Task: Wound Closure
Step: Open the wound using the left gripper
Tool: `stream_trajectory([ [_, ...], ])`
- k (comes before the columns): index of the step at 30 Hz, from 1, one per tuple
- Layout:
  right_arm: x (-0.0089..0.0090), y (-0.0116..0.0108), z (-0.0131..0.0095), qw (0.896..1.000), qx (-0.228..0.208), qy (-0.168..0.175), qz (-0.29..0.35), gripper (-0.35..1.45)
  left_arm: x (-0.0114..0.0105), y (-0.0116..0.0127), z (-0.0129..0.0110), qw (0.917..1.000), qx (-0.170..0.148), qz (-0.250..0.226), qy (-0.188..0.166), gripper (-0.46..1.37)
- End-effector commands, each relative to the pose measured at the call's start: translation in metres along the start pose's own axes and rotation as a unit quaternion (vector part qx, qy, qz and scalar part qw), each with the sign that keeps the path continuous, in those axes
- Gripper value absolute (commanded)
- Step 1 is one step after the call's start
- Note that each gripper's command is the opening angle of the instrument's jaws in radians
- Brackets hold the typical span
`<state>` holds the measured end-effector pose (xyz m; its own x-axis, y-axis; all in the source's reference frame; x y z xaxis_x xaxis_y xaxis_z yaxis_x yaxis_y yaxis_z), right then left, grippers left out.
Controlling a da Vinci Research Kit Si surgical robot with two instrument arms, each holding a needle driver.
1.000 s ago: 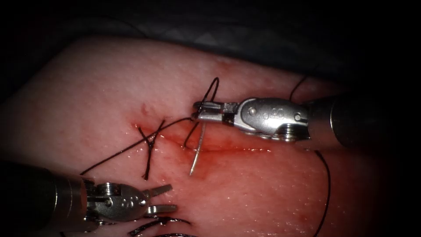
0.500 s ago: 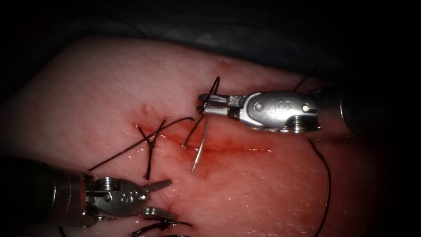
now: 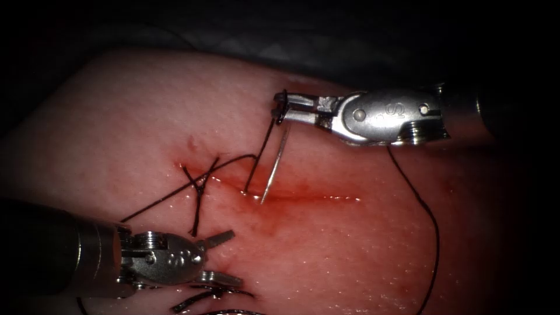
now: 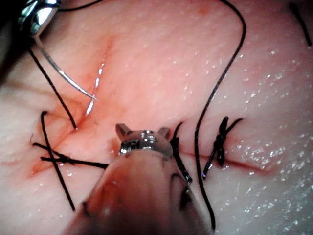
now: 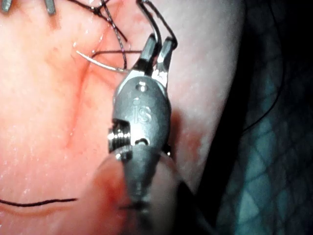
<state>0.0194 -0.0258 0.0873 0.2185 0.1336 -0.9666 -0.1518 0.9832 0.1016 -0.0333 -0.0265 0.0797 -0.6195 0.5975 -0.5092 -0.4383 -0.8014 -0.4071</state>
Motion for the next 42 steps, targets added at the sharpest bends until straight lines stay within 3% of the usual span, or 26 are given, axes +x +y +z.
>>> stream_trajectory([
  [1, 0.0001, 0.0001, -0.0002, 1.000, -0.003, 0.001, -0.002, -0.35, -0.0001, -0.0002, 0.0002, 1.0000, -0.001, -0.001, 0.001, 0.45],
  [4, 0.0002, 0.0002, -0.0006, 1.000, -0.002, 0.001, -0.001, -0.35, 0.0001, -0.0010, 0.0005, 1.0000, 0.000, -0.005, 0.000, 0.45],
  [11, 0.0003, 0.0000, -0.0008, 1.000, -0.001, 0.002, -0.001, -0.35, 0.0010, -0.0029, 0.0023, 0.9999, -0.001, -0.013, 0.001, 0.27],
  [16, 0.0005, 0.0000, -0.0009, 1.000, -0.001, 0.003, 0.000, -0.35, 0.0008, -0.0041, 0.0032, 0.9996, -0.015, -0.025, -0.003, 0.05],
  [18, 0.0006, 0.0000, -0.0009, 1.000, -0.001, 0.003, 0.001, -0.35, 0.0006, -0.0050, 0.0035, 0.9991, -0.029, -0.030, -0.009, -0.12],
  [20, 0.0006, 0.0000, -0.0009, 1.000, -0.001, 0.003, 0.001, -0.35, 0.0004, -0.0054, 0.0036, 0.9988, -0.034, -0.033, -0.014, -0.13],
  [24, 0.0007, -0.0001, -0.0010, 1.000, -0.002, 0.004, 0.001, -0.35, 0.0000, -0.0072, 0.0041, 0.9983, -0.041, -0.035, -0.021, -0.35],
  [29, 0.0008, -0.0002, -0.0010, 1.000, -0.002, 0.004, 0.001, -0.35, -0.0012, -0.0094, 0.0052, 0.9974, -0.046, -0.038, -0.040, -0.35],
  [37, 0.0010, -0.0007, -0.0008, 1.000, -0.003, 0.005, 0.001, -0.35, -0.0041, -0.0109, 0.0080, 0.9941, -0.057, -0.038, -0.084, -0.35],
  [42, 0.0011, -0.0009, -0.0007, 1.000, -0.003, 0.005, 0.001, -0.35, -0.0045, -0.0114, 0.0093, 0.9920, -0.063, -0.036, -0.104, -0.35],
])
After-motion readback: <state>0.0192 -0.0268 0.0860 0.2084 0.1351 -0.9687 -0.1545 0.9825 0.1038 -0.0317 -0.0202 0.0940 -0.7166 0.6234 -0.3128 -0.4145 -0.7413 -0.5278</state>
